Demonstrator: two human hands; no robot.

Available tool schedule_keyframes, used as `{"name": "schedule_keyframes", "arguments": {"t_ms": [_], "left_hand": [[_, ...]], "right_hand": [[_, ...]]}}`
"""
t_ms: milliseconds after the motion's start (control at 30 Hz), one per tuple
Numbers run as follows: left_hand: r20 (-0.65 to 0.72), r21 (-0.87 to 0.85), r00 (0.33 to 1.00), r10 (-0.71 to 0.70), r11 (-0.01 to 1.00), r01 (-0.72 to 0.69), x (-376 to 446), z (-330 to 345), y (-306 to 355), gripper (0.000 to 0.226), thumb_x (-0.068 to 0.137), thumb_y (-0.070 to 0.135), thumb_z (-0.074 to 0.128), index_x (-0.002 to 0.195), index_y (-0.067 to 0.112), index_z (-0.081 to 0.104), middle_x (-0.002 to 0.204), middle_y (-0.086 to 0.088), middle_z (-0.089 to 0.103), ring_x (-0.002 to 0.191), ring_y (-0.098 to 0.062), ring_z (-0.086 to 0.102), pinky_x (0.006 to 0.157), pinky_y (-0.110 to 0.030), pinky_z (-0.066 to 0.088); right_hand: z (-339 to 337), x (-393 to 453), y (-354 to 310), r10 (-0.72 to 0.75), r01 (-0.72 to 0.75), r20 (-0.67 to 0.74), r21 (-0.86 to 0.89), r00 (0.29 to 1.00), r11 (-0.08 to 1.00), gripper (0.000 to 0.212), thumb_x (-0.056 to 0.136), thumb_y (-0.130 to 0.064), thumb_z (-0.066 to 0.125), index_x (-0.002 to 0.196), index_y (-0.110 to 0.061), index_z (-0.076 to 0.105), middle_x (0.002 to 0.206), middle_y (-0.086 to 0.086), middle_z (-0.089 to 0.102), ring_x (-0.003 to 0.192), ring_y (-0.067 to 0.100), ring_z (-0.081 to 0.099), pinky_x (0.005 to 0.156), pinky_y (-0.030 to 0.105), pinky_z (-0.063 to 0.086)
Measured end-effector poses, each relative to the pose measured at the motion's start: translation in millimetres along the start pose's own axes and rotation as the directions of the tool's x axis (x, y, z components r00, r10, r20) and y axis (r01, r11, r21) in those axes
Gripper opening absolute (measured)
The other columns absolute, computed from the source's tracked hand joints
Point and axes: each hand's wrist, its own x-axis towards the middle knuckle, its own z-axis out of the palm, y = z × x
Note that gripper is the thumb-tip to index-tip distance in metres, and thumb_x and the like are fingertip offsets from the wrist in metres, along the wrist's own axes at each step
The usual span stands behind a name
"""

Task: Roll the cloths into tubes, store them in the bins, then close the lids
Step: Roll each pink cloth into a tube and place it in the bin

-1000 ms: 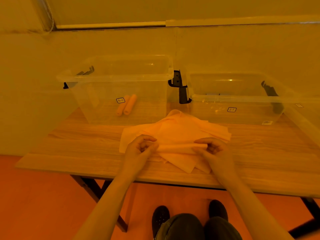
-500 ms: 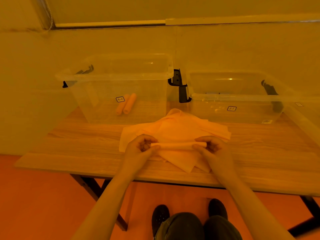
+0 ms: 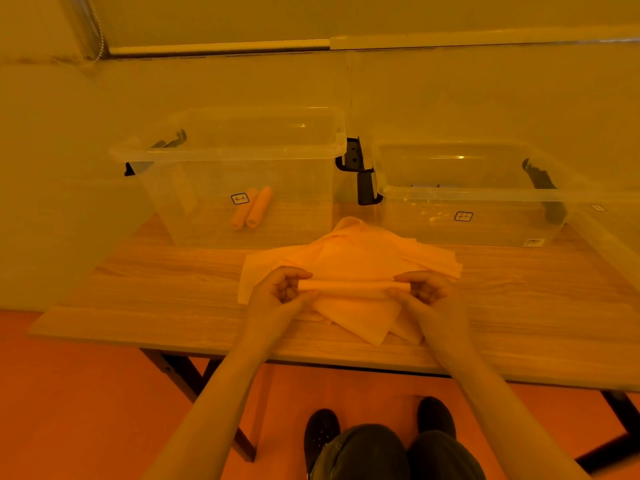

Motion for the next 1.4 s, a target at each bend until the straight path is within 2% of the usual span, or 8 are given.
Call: {"name": "schedule_keyframes", "arguments": {"t_ms": [133, 400, 600, 733, 1067, 1200, 1300, 1400], "left_hand": [[-0.030, 0.035, 1.000, 0.009, 0.999, -0.008, 0, 0, 2, 0.024, 0.081, 0.011, 0.073, 0.091, 0.032, 0.069, 0.094, -0.011, 0.066, 0.084, -0.033, 0.061, 0.075, -0.051, 0.052], [-0.050, 0.061, 0.999, -0.012, 0.998, 0.015, -1, -1, 2, 0.020, 0.080, 0.010, 0.073, 0.087, 0.028, 0.066, 0.089, 0.009, 0.067, 0.083, -0.027, 0.062, 0.074, -0.050, 0.052], [-0.042, 0.090, 0.999, 0.000, 0.996, 0.004, -2, 0, 4, 0.022, 0.083, 0.016, 0.071, 0.096, 0.032, 0.064, 0.101, 0.004, 0.065, 0.084, -0.032, 0.060, 0.073, -0.049, 0.053], [0.002, 0.115, 1.000, 0.007, 0.993, -0.007, -3, 0, 6, 0.024, 0.085, 0.015, 0.069, 0.102, 0.031, 0.065, 0.109, 0.008, 0.064, 0.093, -0.019, 0.061, 0.081, -0.044, 0.054], [-0.029, 0.077, 1.000, -0.005, 0.997, 0.008, -3, -1, 4, 0.026, 0.079, 0.011, 0.075, 0.097, 0.029, 0.068, 0.105, 0.005, 0.067, 0.095, -0.026, 0.062, 0.082, -0.047, 0.054], [-0.041, 0.100, 0.999, 0.005, 0.995, -0.001, -4, -1, 5, 0.027, 0.078, 0.013, 0.076, 0.097, 0.029, 0.069, 0.105, 0.005, 0.067, 0.089, -0.025, 0.062, 0.077, -0.040, 0.053], [-0.073, 0.155, 0.996, 0.058, 0.987, -0.046, -5, -1, 7, 0.023, 0.076, 0.012, 0.077, 0.091, 0.028, 0.068, 0.100, 0.009, 0.066, 0.082, -0.007, 0.059, 0.072, -0.020, 0.048], [-0.090, 0.174, 0.992, 0.087, 0.982, -0.070, -7, 0, 10, 0.022, 0.076, 0.013, 0.077, 0.089, 0.028, 0.069, 0.107, 0.014, 0.065, 0.103, 0.008, 0.054, 0.084, -0.009, 0.043]], "right_hand": [[1, 0, -1, 0.015, -0.015, -0.020, -0.017, 1.000, 1.000, 0.024, 0.074, -0.011, 0.078, 0.090, -0.026, 0.069, 0.094, -0.004, 0.071, 0.084, 0.007, 0.067, 0.070, 0.022, 0.056], [0, 1, 2, 0.036, -0.035, 0.014, -0.020, 0.999, 0.999, 0.020, 0.077, -0.013, 0.075, 0.092, -0.026, 0.071, 0.094, -0.008, 0.073, 0.091, 0.007, 0.068, 0.076, 0.025, 0.057], [0, 0, 1, -0.005, 0.003, 0.054, 0.021, 0.999, 1.000, 0.019, 0.079, -0.007, 0.073, 0.093, -0.020, 0.071, 0.101, -0.008, 0.073, 0.096, 0.008, 0.067, 0.080, 0.027, 0.056], [-1, 1, 1, -0.003, 0.001, 0.033, 0.071, 0.999, 0.998, 0.017, 0.081, -0.005, 0.070, 0.091, -0.019, 0.072, 0.099, -0.004, 0.073, 0.097, 0.008, 0.067, 0.080, 0.023, 0.055], [-2, 1, 5, 0.053, -0.053, 0.034, 0.002, 0.998, 0.999, 0.019, 0.076, -0.011, 0.076, 0.091, -0.024, 0.072, 0.100, -0.008, 0.073, 0.094, 0.008, 0.067, 0.079, 0.028, 0.055], [-1, 0, 3, 0.068, -0.068, 0.040, 0.005, 0.997, 0.998, 0.017, 0.076, -0.015, 0.076, 0.091, -0.021, 0.073, 0.098, -0.007, 0.074, 0.093, 0.010, 0.068, 0.078, 0.029, 0.056], [0, 0, 2, 0.072, -0.072, 0.033, 0.006, 0.997, 0.997, 0.016, 0.075, -0.014, 0.077, 0.090, -0.019, 0.074, 0.095, -0.006, 0.074, 0.091, 0.009, 0.069, 0.075, 0.026, 0.057], [-1, 0, 1, 0.059, -0.059, 0.005, 0.013, 0.998, 0.998, 0.017, 0.075, -0.012, 0.078, 0.087, -0.023, 0.073, 0.088, -0.003, 0.072, 0.085, 0.009, 0.068, 0.071, 0.024, 0.055]]}}
